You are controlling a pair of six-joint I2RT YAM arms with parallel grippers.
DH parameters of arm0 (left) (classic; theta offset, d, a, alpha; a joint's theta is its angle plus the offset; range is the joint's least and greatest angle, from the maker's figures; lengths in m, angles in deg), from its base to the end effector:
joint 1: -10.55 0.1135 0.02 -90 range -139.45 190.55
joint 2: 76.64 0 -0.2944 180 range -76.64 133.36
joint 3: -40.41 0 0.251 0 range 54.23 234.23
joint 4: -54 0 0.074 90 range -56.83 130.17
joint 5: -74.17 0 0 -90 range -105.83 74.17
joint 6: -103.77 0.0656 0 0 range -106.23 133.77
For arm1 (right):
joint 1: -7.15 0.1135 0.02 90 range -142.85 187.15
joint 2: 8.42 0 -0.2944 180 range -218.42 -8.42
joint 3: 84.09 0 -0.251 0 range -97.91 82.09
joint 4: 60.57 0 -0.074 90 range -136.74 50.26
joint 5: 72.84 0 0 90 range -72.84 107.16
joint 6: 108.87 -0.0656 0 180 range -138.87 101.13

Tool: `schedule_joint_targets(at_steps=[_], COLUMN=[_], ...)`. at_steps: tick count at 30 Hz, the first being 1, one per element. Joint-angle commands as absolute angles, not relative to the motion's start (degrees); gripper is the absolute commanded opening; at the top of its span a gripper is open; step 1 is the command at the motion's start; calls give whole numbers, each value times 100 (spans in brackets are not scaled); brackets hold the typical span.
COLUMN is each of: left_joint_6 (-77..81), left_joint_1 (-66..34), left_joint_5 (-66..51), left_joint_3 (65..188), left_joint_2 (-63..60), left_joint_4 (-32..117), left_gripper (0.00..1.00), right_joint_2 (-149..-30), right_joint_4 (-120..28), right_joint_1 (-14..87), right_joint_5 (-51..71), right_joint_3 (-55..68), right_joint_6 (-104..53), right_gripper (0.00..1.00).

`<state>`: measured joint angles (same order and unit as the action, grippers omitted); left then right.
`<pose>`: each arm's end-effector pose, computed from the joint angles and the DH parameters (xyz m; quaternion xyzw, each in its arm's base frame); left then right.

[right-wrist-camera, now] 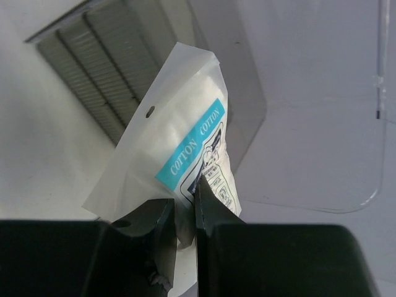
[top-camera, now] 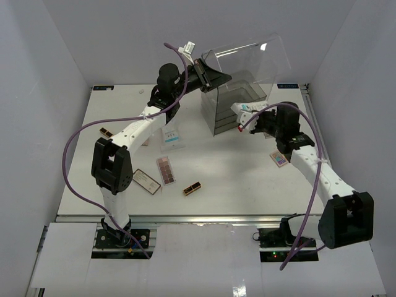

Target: Organize the makeup

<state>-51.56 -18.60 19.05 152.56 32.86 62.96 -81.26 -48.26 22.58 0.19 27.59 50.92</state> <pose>0.4133 -0.2735 0.4283 0.0336 0.6452 -0.6714 0.3629 0.2978 0.1021 0.3354 -0.6024 0.5250 -0.1639 0.5785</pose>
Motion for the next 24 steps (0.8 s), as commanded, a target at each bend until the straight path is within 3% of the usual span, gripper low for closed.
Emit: schedule_joint_targets(at_steps=[1, 10, 18, 20, 24], left_joint_6=[-5426, -5628, -5654, -5654, -5653], left_joint_1=[-1808, -1774, -1681, -1678, -1668], left_joint_5=[1872, 1915, 1941, 1949, 1959], left_joint_3=[15626, 15935, 16011, 16022, 15995], left_joint_2=[3272, 3507, 3473, 3464, 3452], left_joint_4=[6808, 6856, 6788, 6777, 6740], left_gripper=[13, 13, 13, 13, 13], right_joint_2=[-8528, -9822, -10579, -10713, -11051], right_joint_4=[-7130, -8385, -8681, -8732, -8783], right_joint_1=[2920, 3244, 3086, 3047, 2998], right_joint_5=[1403, 2468, 2294, 2205, 2222], right_joint_3=[2789, 2329, 1808, 1727, 1478], right_joint_6=[4931, 5574, 5718, 5749, 5882], right_gripper=[8, 8, 9, 11, 28])
